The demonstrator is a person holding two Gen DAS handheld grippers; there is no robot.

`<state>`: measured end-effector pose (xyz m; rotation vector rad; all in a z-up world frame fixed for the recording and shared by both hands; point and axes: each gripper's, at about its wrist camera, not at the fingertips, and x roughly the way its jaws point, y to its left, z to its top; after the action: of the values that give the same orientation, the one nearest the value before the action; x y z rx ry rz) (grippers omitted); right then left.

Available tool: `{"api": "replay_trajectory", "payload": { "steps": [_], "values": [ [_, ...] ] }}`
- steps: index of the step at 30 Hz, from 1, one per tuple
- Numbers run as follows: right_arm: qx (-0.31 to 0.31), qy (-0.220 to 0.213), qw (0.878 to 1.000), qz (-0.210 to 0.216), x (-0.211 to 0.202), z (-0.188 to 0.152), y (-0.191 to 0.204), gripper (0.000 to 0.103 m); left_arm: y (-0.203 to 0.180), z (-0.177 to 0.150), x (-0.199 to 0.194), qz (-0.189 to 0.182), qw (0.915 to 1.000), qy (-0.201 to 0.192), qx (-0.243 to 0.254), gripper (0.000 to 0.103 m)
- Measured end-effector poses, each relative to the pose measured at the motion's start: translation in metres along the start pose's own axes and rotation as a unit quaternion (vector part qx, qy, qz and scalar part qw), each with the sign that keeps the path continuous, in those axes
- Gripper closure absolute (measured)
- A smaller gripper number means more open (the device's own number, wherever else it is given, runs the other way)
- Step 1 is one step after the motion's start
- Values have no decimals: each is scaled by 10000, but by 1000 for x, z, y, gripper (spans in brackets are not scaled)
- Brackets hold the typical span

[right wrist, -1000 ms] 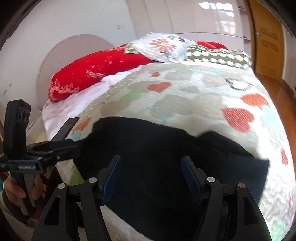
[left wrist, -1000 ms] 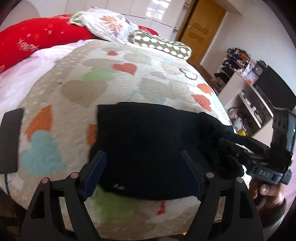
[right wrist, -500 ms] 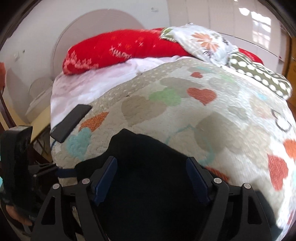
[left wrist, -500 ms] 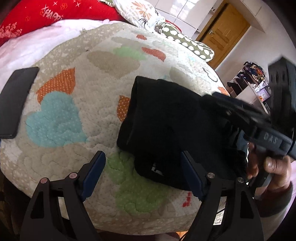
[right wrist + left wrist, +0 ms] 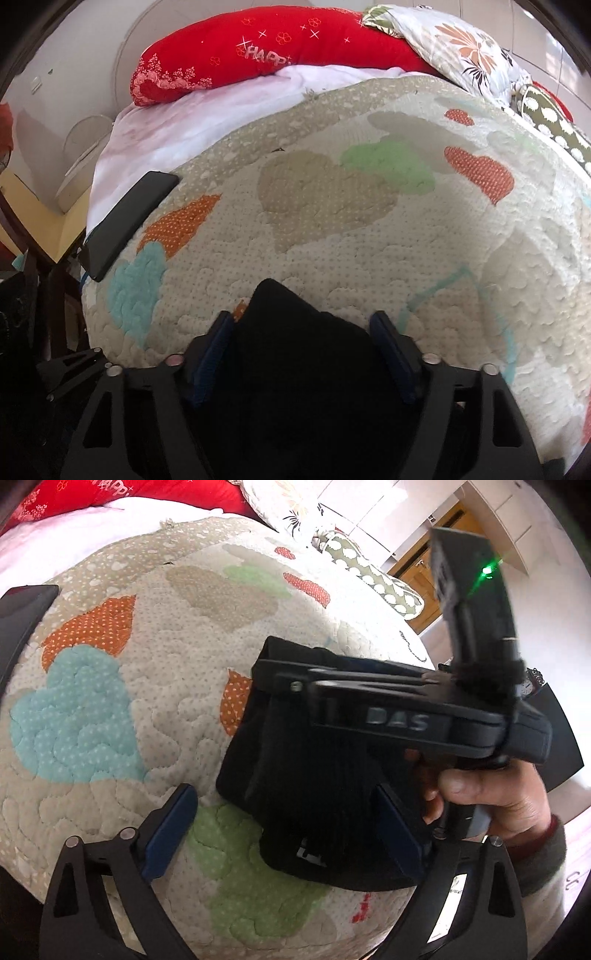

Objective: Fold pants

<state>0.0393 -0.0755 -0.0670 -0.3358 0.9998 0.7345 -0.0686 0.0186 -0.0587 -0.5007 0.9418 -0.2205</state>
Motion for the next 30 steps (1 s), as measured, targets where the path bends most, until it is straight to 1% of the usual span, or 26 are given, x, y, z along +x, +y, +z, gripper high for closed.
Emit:
{"api": "replay_trajectory", "payload": {
  "steps": [2, 4, 6, 7, 9, 10, 11, 12, 14, 16, 17, 18, 20, 23, 24, 25, 26, 27, 28, 29, 30],
  "values": [
    [10, -49, 10000, -2, -2, -2, 1, 36, -1, 0, 0, 39, 10000, -9, 38, 7],
    [53, -97, 9999, -12, -5, -1, 0, 50, -3, -1, 1, 116, 9999, -8, 91, 7],
    [131, -138, 9998, 45, -10, -2, -4, 57, -7, 0, 3, 204, 9997, 1, 159, 7],
    [162, -188, 9997, 85, -14, -2, -5, 60, -8, 0, 4, 237, 9995, -1, 192, 7],
    [224, -336, 9991, 163, -24, -3, -6, 63, -10, 0, 3, 266, 9993, -26, 260, 9],
    [267, -438, 9984, 222, -32, -3, -7, 64, -11, 0, 1, 244, 9993, -66, 279, 13],
    [298, -541, 9977, 279, -40, -4, -8, 64, -12, 0, -1, 217, 9993, -95, 281, 33],
    [343, -683, 9964, 369, -52, -4, -10, 65, -13, 1, -4, 195, 9993, -97, 317, 49],
    [461, -1007, 9926, 502, -78, -6, -15, 67, -23, 4, -14, 83, 9988, -141, 471, 53],
    [573, -1410, 9868, 560, -111, -12, -25, 68, -40, 7, -29, -5, 9966, -371, 742, 56],
    [619, -1541, 9845, 558, -124, -16, -30, 68, -51, 8, -35, -75, 9950, -469, 882, 58],
    [735, -1787, 9796, 551, -147, -25, -40, 68, -64, 9, -43, -162, 9927, -576, 1044, 58],
    [914, -2079, 9724, 528, -175, -39, -57, 69, -97, 10, -56, -371, 9854, -765, 1477, 58],
    [1352, -2448, 9597, 287, -217, -78, -94, 69, -144, 3, -59, -725, 9733, -785, 2032, 58],
    [1512, -2485, 9566, 156, -226, -93, -105, 69, -156, 0, -56, -820, 9700, -737, 2168, 58],
    [1650, -2496, 9542, 75, -231, -106, -114, 69, -176, -7, -49, -945, 9642, -618, 2401, 58],
    [1863, -2476, 9508, -25, -235, -123, -126, 69, -187, -13, -43, -1001, 9607, -535, 2535, 58],
    [2019, -2431, 9487, -123, -237, -136, -135, 69, -203, -23, -32, -1099, 9547, -403, 2736, 58],
    [2316, -2334, 9439, -307, -236, -156, -149, 66, -217, -32, -22, -1170, 9491, -306, 2908, 58],
    [2525, -2297, 9390, -418, -235, -169, -158, 63, -227, -39, -10, -1207, 9442, -222, 3058, 58],
    [2853, -2213, 9301, -674, -234, -188, -170, 62, -233, -45, -1, -1225, 9404, -120, 3169, 58]
  ]
}}
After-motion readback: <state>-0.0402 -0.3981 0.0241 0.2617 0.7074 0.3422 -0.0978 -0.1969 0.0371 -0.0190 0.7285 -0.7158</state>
